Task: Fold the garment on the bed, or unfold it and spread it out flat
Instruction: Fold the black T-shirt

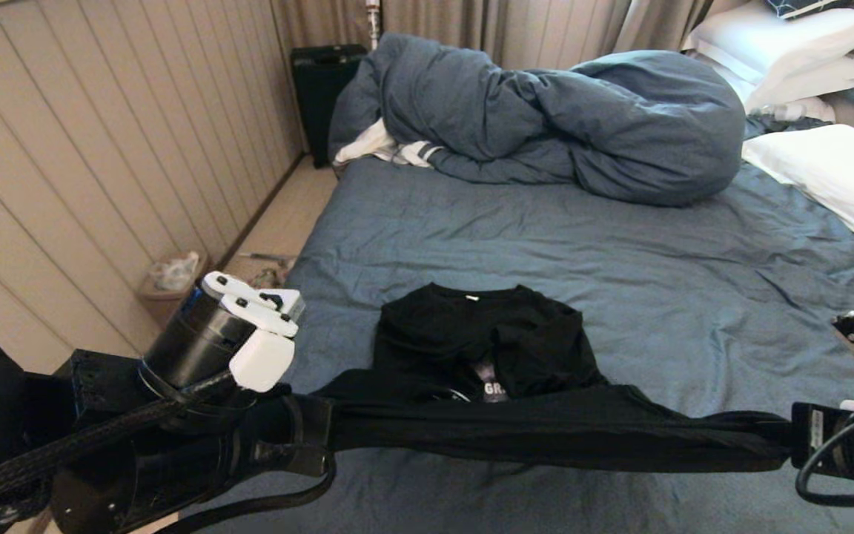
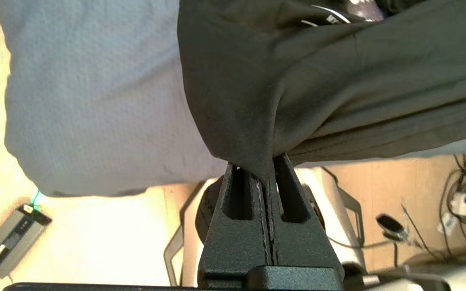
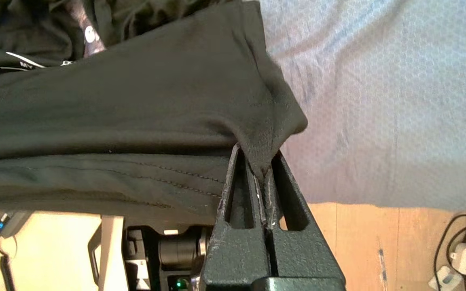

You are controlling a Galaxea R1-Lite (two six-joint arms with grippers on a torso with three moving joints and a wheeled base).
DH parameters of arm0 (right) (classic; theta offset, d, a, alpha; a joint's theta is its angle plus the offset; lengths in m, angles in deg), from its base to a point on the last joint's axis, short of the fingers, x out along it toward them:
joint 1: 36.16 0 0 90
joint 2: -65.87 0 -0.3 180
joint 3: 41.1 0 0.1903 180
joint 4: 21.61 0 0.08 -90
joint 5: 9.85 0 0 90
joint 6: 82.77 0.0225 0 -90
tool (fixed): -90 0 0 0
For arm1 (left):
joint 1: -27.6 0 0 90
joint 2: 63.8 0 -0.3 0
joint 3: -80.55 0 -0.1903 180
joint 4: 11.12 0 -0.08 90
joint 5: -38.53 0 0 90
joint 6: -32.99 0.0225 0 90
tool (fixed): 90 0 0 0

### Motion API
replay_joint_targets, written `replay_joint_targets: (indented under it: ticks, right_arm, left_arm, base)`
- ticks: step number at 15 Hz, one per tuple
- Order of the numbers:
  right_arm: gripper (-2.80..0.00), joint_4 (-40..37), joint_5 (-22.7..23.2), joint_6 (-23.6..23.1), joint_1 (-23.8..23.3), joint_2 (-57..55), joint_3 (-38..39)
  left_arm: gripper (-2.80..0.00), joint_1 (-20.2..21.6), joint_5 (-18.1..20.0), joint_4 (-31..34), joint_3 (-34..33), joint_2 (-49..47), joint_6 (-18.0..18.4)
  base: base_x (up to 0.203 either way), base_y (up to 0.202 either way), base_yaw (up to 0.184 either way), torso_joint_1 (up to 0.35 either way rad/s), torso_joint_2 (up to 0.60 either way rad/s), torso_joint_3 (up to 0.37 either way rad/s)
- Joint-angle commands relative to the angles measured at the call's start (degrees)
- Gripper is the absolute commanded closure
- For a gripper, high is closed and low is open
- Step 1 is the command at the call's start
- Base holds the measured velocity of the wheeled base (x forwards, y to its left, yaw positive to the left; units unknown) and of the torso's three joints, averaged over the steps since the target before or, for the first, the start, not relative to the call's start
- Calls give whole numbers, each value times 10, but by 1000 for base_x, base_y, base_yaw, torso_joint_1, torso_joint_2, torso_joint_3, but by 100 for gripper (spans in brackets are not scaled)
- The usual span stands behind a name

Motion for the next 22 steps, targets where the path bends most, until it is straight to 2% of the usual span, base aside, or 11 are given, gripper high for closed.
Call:
replay_joint_targets:
  ticks: [1, 3, 7, 12, 14, 16, 19, 22]
  right_arm:
    - [0, -11, 0, 1, 0, 28, 0]
    - [0, -39, 1, 1, 1, 45, -3]
    - [0, -67, 2, 1, 6, 66, -1]
    - [0, -135, 1, 1, 13, 108, -21]
    - [0, -132, 1, 2, 12, 100, -34]
    - [0, -133, 0, 3, 12, 68, -67]
    - [0, -155, -3, 3, 10, 53, -112]
    - [0, -182, -2, 3, 11, 66, -105]
  left_arm:
    - [0, -14, -1, 15, -2, 22, -7]
    - [0, -41, 0, 47, 0, 34, -11]
    - [0, -78, -2, 66, 3, 32, -21]
    - [0, -108, -1, 112, 10, 52, -30]
    - [0, -107, 1, 125, 27, 59, -34]
    - [0, -79, 7, 132, 51, 52, -33]
    - [0, -76, 12, 219, 119, 58, -32]
    - [0, -75, 14, 232, 100, 58, -37]
  base:
    - [0, 0, 0, 0, 0, 0]
    - [0, 0, 0, 0, 0, 0]
    - [0, 0, 0, 0, 0, 0]
    - [0, 0, 0, 0, 0, 0]
    - [0, 0, 0, 0, 0, 0]
    - [0, 0, 0, 0, 0, 0]
    - [0, 0, 0, 0, 0, 0]
    - [0, 0, 0, 0, 0, 0]
